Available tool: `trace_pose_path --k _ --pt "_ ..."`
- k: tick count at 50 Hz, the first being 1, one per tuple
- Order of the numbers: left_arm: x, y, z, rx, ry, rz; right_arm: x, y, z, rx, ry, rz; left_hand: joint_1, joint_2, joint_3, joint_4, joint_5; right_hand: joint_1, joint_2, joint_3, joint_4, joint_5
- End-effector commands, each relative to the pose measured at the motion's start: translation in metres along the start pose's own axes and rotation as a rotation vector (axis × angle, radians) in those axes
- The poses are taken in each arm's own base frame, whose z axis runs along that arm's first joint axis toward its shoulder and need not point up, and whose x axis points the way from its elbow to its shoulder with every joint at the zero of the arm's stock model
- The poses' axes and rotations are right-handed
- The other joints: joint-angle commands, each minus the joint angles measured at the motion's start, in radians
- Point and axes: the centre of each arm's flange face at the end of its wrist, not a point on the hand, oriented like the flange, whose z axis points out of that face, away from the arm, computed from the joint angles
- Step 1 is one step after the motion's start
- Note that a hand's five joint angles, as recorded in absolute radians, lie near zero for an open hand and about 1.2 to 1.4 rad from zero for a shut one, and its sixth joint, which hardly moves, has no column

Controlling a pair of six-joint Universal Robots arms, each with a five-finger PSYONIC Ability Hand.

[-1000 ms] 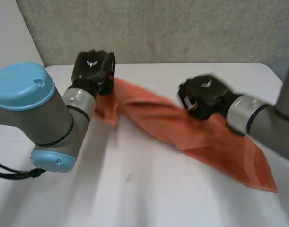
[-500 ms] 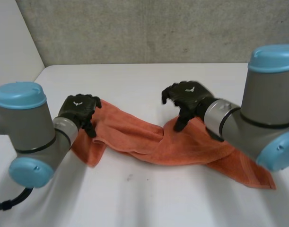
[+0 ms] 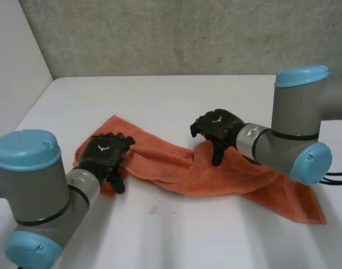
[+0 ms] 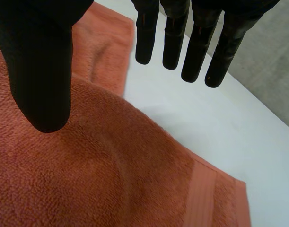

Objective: Fold the laundry

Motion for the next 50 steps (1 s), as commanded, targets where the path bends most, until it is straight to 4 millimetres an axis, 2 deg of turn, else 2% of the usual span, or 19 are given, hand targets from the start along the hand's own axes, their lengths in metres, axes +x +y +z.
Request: trace_pose_path --k 1,10,13,14,15,18,20,22,23,25,26,28,29,30,31,34,40,46,50 --pt "0.001 0.005 0.019 0.042 -0.008 0.008 -0.008 0.006 0.008 -0.021 -0.061 -0.021 0.159 0.166 0.16 0.168 0.171 0.065 -0.011 0.013 0.027 0.029" --pt "0.003 0.012 0.037 0.055 -0.009 0.01 -0.014 0.024 0.022 -0.09 -0.107 -0.029 0.37 0.378 0.372 0.379 0.382 0.135 0.059 0.083 0.097 0.099" --pt "0.002 0.014 0.045 0.052 -0.011 0.008 -0.012 0.024 0.026 -0.085 -0.099 -0.042 0.625 0.632 0.626 0.634 0.637 0.457 0.381 0.405 0.419 0.421" --pt "0.001 0.014 0.047 0.051 -0.012 0.008 -0.008 0.021 0.028 -0.075 -0.08 -0.049 0.774 0.782 0.776 0.783 0.786 0.906 0.83 0.854 0.868 0.87" --pt "-0.001 0.012 0.052 0.061 -0.02 0.006 -0.005 0.017 0.028 -0.057 -0.069 -0.056 1.13 1.138 1.132 1.139 1.142 1.011 0.935 0.959 0.973 0.975" --pt "-0.009 -0.002 0.06 0.113 -0.046 0.007 0.015 -0.013 0.031 0.046 0.03 -0.078 1.139 1.147 1.141 1.148 1.151 1.012 0.936 0.96 0.974 0.976" --pt "-0.024 -0.03 0.07 0.217 -0.094 0.023 0.022 -0.021 0.032 0.076 0.071 -0.081 1.139 1.147 1.141 1.148 1.151 1.012 0.936 0.96 0.974 0.976" --pt "-0.03 -0.042 0.072 0.258 -0.114 0.033 0.056 -0.054 0.031 0.212 0.274 -0.048 1.139 1.147 1.141 1.148 1.151 1.012 0.936 0.96 0.974 0.976" --pt "-0.053 -0.09 0.073 0.413 -0.186 0.068 0.063 -0.065 0.028 0.262 0.319 -0.037 1.139 1.147 1.141 1.148 1.151 1.012 0.936 0.96 0.974 0.976" --pt "-0.068 -0.125 0.068 0.528 -0.233 0.087 0.08 -0.09 0.017 0.372 0.415 -0.021 1.139 1.147 1.141 1.148 1.151 1.012 0.936 0.96 0.974 0.976" --pt "-0.075 -0.14 0.065 0.579 -0.255 0.094 0.092 -0.121 -0.005 0.492 0.483 -0.015 1.139 1.147 1.141 1.148 1.151 1.012 0.936 0.96 0.974 0.976" --pt "-0.09 -0.184 0.055 0.742 -0.306 0.102 0.099 -0.146 -0.026 0.596 0.527 -0.007 1.139 1.147 1.141 1.148 1.151 1.012 0.936 0.96 0.974 0.976" --pt "-0.09 -0.185 0.055 0.742 -0.306 0.102 0.101 -0.154 -0.035 0.629 0.539 -0.007 1.139 1.147 1.141 1.148 1.151 1.012 0.936 0.96 0.974 0.976" --pt "-0.1 -0.215 0.045 0.857 -0.328 0.106 0.104 -0.16 -0.044 0.659 0.555 -0.011 1.139 1.147 1.141 1.148 1.151 1.012 0.936 0.96 0.974 0.976" --pt "-0.101 -0.224 0.04 0.891 -0.326 0.108 0.104 -0.16 -0.044 0.659 0.555 -0.011 1.139 1.147 1.141 1.148 1.151 1.012 0.936 0.96 0.974 0.976" --pt "-0.103 -0.243 0.026 0.965 -0.312 0.116 0.101 -0.181 -0.084 0.807 0.624 -0.049 1.139 1.147 1.141 1.148 1.151 1.012 0.936 0.96 0.974 0.976" --pt "-0.1 -0.227 0.026 0.913 -0.284 0.122 0.084 -0.165 -0.102 0.8 0.628 -0.054 1.139 1.147 1.141 1.148 1.151 1.012 0.936 0.96 0.974 0.976" --pt "-0.083 -0.136 0.039 0.613 -0.206 0.103 0.051 -0.105 -0.085 0.531 0.519 -0.017 1.139 1.147 1.141 1.148 1.151 1.012 0.936 0.96 0.974 0.976" --pt "-0.068 -0.076 0.036 0.413 -0.122 0.094 0.021 -0.046 -0.073 0.261 0.413 -0.01 1.139 1.147 1.141 1.148 1.151 1.012 0.936 0.96 0.974 0.976"
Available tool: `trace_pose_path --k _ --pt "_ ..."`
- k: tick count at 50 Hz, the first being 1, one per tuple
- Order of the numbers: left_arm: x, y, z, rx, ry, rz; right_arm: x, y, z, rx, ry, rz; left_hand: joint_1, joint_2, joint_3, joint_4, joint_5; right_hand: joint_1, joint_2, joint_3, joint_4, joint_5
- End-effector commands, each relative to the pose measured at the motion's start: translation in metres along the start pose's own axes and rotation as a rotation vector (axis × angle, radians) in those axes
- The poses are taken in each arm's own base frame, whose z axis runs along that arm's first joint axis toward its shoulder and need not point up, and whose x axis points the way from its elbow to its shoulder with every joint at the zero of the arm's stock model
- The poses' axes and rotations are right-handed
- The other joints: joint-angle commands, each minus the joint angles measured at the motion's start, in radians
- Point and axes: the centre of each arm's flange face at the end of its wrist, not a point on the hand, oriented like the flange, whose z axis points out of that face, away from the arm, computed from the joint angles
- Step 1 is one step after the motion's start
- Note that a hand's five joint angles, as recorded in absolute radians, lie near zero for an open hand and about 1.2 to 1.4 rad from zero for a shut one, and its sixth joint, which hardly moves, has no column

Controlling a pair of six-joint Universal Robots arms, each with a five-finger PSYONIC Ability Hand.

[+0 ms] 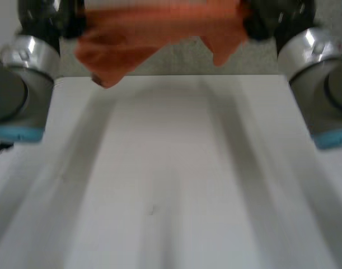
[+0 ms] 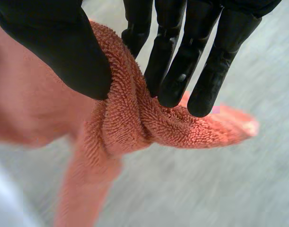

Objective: Fold the laundry

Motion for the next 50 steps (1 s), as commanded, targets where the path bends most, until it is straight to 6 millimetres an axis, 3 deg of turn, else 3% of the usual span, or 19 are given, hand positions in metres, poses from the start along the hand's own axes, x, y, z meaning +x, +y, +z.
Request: trace_pose_path --k 1,2,3,4,8,15,19,27,36,46,48,50 --pt "0.026 0.079 -0.089 -0.39 0.149 -0.031 -0.04 0.077 -0.063 -0.418 -0.187 -0.039 0.246 0.199 0.206 0.206 0.267 0.429 0.224 0.217 0.208 0.268" --pt "0.027 0.086 -0.098 -0.428 0.156 -0.035 -0.04 0.077 -0.063 -0.418 -0.187 -0.04 0.246 0.199 0.206 0.206 0.267 0.429 0.224 0.217 0.208 0.268" --pt "0.03 0.099 -0.115 -0.495 0.175 -0.044 -0.052 0.104 -0.081 -0.544 -0.246 -0.06 0.246 0.199 0.206 0.206 0.267 0.429 0.224 0.217 0.208 0.268" --pt "0.032 0.103 -0.122 -0.522 0.184 -0.048 -0.056 0.114 -0.087 -0.589 -0.267 -0.063 0.246 0.199 0.206 0.206 0.267 0.429 0.224 0.217 0.208 0.268" --pt "0.041 0.12 -0.152 -0.626 0.216 -0.061 -0.067 0.138 -0.105 -0.698 -0.319 -0.06 0.246 0.199 0.206 0.206 0.267 0.429 0.224 0.217 0.208 0.268" --pt "0.042 0.125 -0.161 -0.66 0.222 -0.067 -0.064 0.138 -0.111 -0.716 -0.319 -0.051 0.223 0.176 0.184 0.183 0.244 0.429 0.224 0.217 0.208 0.268" --pt "0.042 0.125 -0.158 -0.654 0.215 -0.064 -0.059 0.123 -0.111 -0.677 -0.302 -0.048 -0.029 -0.076 -0.068 -0.069 -0.008 0.429 0.224 0.217 0.208 0.268" --pt "0.044 0.133 -0.162 -0.681 0.216 -0.068 -0.059 0.126 -0.116 -0.683 -0.276 0.004 -0.355 -0.402 -0.395 -0.395 -0.334 0.429 0.224 0.217 0.208 0.268" --pt "0.047 0.145 -0.169 -0.724 0.224 -0.069 -0.049 0.132 -0.112 -0.679 -0.197 0.109 -0.44 -0.488 -0.48 -0.481 -0.42 0.429 0.224 0.217 0.208 0.268" --pt "0.04 0.152 -0.167 -0.744 0.159 -0.042 -0.048 0.13 -0.112 -0.674 -0.188 0.107 -0.332 -0.38 -0.372 -0.373 -0.311 0.429 0.224 0.217 0.208 0.268" --pt "0.035 0.151 -0.165 -0.745 0.121 -0.026 -0.046 0.126 -0.11 -0.664 -0.184 0.106 -0.174 -0.222 -0.214 -0.215 -0.153 0.429 0.224 0.217 0.208 0.268" --pt "0.03 0.149 -0.163 -0.746 0.076 -0.008 -0.045 0.123 -0.109 -0.654 -0.184 0.101 0.204 0.156 0.164 0.164 0.225 0.429 0.224 0.217 0.208 0.268"
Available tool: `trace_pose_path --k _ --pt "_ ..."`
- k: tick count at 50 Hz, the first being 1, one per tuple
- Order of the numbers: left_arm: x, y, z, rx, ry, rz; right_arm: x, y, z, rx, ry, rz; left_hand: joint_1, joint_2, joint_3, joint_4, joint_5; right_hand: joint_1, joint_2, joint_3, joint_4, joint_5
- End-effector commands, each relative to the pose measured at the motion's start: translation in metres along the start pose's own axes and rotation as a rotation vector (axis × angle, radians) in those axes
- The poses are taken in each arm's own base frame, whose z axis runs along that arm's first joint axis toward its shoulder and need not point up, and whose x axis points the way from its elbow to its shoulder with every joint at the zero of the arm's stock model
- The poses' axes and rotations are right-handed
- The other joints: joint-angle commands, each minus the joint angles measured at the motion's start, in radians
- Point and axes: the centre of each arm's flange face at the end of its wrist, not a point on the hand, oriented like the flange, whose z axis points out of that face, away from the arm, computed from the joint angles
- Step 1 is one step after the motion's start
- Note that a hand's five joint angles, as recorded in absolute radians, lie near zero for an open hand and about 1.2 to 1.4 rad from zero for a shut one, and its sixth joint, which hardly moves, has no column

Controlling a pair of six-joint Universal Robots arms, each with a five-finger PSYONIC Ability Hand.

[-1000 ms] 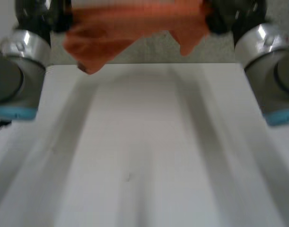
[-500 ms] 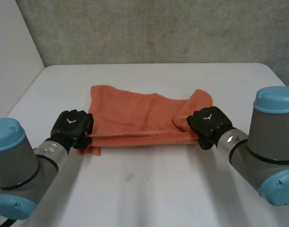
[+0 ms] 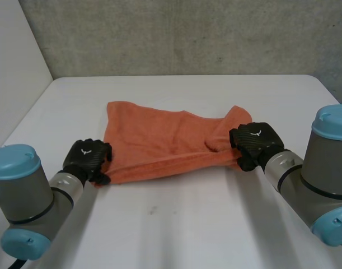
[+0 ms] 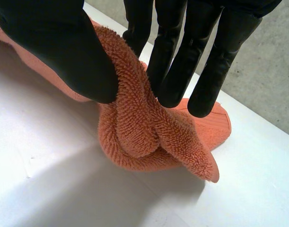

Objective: Fold the laundry

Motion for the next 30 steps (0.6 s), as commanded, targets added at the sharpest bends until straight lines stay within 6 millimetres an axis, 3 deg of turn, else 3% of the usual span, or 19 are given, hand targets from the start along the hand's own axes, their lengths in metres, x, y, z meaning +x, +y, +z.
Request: trace_pose_path --k 1,7,12,16,22,23,27,30 --pt "-0.016 -0.006 -0.001 -0.001 -0.136 0.0 0.002 -0.009 -0.004 0.026 0.008 -0.016 0.704 0.71 0.714 0.716 0.719 0.429 0.224 0.217 0.208 0.242" --pt "-0.022 -0.038 -0.015 0.087 -0.161 0.008 0.009 -0.037 -0.02 0.082 0.028 -0.084 0.704 0.711 0.714 0.717 0.719 0.429 0.224 0.217 0.208 0.242" --pt "-0.03 -0.104 -0.061 0.263 -0.159 0.087 0.02 -0.068 -0.053 0.02 0.027 -0.279 0.704 0.711 0.714 0.717 0.719 0.429 0.224 0.217 0.208 0.242" --pt "-0.029 -0.122 -0.079 0.278 -0.103 0.141 0.021 -0.07 -0.068 -0.087 -0.018 -0.364 0.704 0.711 0.714 0.717 0.719 0.429 0.224 0.217 0.208 0.242" --pt "-0.025 -0.109 -0.085 0.129 -0.037 0.203 0.016 -0.063 -0.077 -0.194 -0.085 -0.423 0.704 0.711 0.714 0.717 0.719 0.429 0.224 0.217 0.208 0.242" --pt "-0.025 -0.104 -0.083 0.098 -0.032 0.212 0.012 -0.053 -0.076 -0.252 -0.125 -0.443 0.704 0.711 0.714 0.717 0.719 0.429 0.224 0.217 0.208 0.242" --pt "-0.026 -0.063 -0.058 -0.077 0.001 0.256 0.006 -0.029 -0.061 -0.335 -0.182 -0.448 0.704 0.711 0.714 0.717 0.719 0.429 0.224 0.217 0.208 0.242" --pt "-0.024 -0.045 -0.045 -0.135 0.029 0.274 0.004 -0.014 -0.046 -0.383 -0.204 -0.448 0.704 0.711 0.714 0.717 0.719 0.429 0.224 0.217 0.208 0.242"
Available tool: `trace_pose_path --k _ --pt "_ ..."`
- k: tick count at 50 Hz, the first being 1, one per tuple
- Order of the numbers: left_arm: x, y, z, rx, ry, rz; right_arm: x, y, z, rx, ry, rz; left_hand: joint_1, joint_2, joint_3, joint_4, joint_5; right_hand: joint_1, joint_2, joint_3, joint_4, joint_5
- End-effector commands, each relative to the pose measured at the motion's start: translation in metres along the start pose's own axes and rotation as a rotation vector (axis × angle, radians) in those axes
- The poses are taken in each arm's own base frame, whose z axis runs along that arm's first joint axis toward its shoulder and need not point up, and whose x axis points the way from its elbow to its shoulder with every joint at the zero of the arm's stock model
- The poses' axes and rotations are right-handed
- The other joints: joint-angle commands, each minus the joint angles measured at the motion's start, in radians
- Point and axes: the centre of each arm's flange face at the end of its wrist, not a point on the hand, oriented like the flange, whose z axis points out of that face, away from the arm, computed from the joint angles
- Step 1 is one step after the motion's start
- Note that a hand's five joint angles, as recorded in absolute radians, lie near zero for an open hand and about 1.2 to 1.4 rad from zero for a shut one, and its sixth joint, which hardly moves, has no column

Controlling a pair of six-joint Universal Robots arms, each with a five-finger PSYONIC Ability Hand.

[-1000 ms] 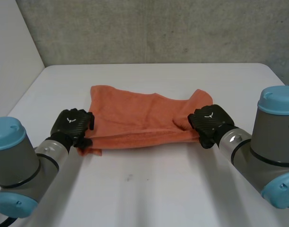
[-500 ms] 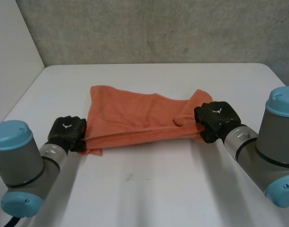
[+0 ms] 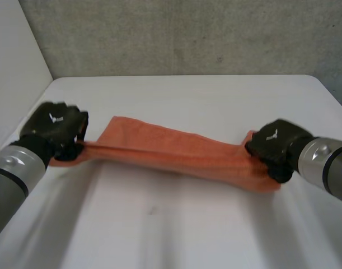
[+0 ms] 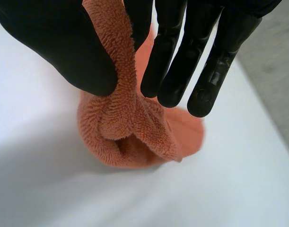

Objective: Fold the laundry

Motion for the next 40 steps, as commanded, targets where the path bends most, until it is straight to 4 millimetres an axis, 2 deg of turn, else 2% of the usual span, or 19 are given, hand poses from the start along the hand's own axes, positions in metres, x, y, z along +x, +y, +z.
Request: trace_pose_path --k 1,4,7,8,11,12,13,15,16,18,20,21,24,29,31,32,37,39,40 --pt "0.016 0.06 0.039 -0.213 0.093 0.065 -0.017 0.023 0.04 -0.108 -0.096 -0.009 0.251 0.199 0.205 0.202 0.287 0.429 0.224 0.215 0.208 0.242" --pt "0.016 0.064 0.059 -0.194 0.081 0.086 -0.004 0.016 0.06 -0.077 -0.026 -0.01 0.251 0.199 0.205 0.202 0.287 0.429 0.224 0.215 0.208 0.242" --pt "0.004 0.05 0.086 -0.11 0.014 0.112 0.016 0.003 0.072 -0.018 0.084 -0.01 0.251 0.199 0.205 0.202 0.287 0.429 0.224 0.215 0.208 0.242" --pt "-0.001 0.042 0.093 -0.074 -0.014 0.118 0.024 -0.003 0.074 0.01 0.13 -0.01 0.251 0.199 0.205 0.202 0.287 0.429 0.224 0.215 0.208 0.242" --pt "-0.033 -0.008 0.117 0.127 -0.169 0.144 0.068 -0.042 0.072 0.183 0.353 0.017 0.251 0.199 0.205 0.202 0.287 0.429 0.224 0.215 0.208 0.242" --pt "-0.041 -0.023 0.121 0.184 -0.21 0.149 0.09 -0.064 0.067 0.294 0.463 0.043 0.251 0.199 0.205 0.202 0.287 0.429 0.224 0.215 0.208 0.242" --pt "-0.057 -0.056 0.124 0.312 -0.289 0.147 0.1 -0.075 0.062 0.356 0.514 0.056 0.251 0.199 0.205 0.202 0.287 0.429 0.224 0.215 0.208 0.242" --pt "-0.07 -0.091 0.119 0.452 -0.364 0.149 0.119 -0.095 0.049 0.479 0.613 0.08 0.251 0.199 0.205 0.202 0.287 0.429 0.224 0.215 0.208 0.242" --pt "-0.077 -0.109 0.113 0.526 -0.402 0.147 0.133 -0.113 0.028 0.597 0.702 0.083 0.251 0.199 0.205 0.202 0.287 0.429 0.224 0.215 0.208 0.242" --pt "-0.097 -0.146 0.095 0.703 -0.502 0.131 0.144 -0.127 0.004 0.708 0.78 0.086 0.251 0.199 0.205 0.202 0.287 0.429 0.224 0.215 0.208 0.242" --pt "-0.1 -0.162 0.085 0.795 -0.526 0.106 0.151 -0.136 -0.023 0.803 0.856 0.085 0.251 0.199 0.205 0.202 0.287 0.429 0.224 0.215 0.208 0.242" --pt "-0.104 -0.17 0.078 0.849 -0.537 0.079 0.149 -0.136 -0.026 0.818 0.861 0.082 0.251 0.199 0.205 0.202 0.287 0.429 0.224 0.215 0.208 0.242" --pt "-0.098 -0.16 0.077 0.818 -0.501 0.051 0.138 -0.123 -0.021 0.779 0.82 0.081 0.251 0.199 0.205 0.202 0.287 0.429 0.224 0.215 0.208 0.242" --pt "-0.08 -0.118 0.085 0.666 -0.42 0.018 0.116 -0.103 -0.001 0.692 0.735 0.084 0.251 0.199 0.205 0.202 0.287 0.429 0.224 0.215 0.208 0.242" --pt "-0.068 -0.091 0.088 0.585 -0.383 0.009 0.092 -0.074 0.019 0.577 0.64 0.093 0.251 0.199 0.205 0.202 0.287 0.429 0.224 0.215 0.208 0.242" --pt "-0.059 -0.072 0.089 0.527 -0.356 0.005 0.087 -0.069 0.023 0.558 0.622 0.096 0.251 0.199 0.205 0.202 0.287 0.429 0.224 0.215 0.208 0.242" --pt "-0.03 -0.012 0.085 0.35 -0.274 -0.012 0.054 -0.036 0.043 0.442 0.513 0.1 0.251 0.199 0.205 0.202 0.287 0.429 0.224 0.215 0.208 0.242" --pt "-0.022 0.008 0.084 0.291 -0.251 -0.019 0.034 -0.013 0.061 0.361 0.446 0.103 0.251 0.199 0.205 0.202 0.287 0.429 0.224 0.215 0.208 0.242" --pt "-0.011 0.028 0.083 0.229 -0.222 -0.027 0.028 -0.006 0.068 0.331 0.424 0.104 0.251 0.199 0.205 0.202 0.287 0.429 0.224 0.215 0.208 0.242"
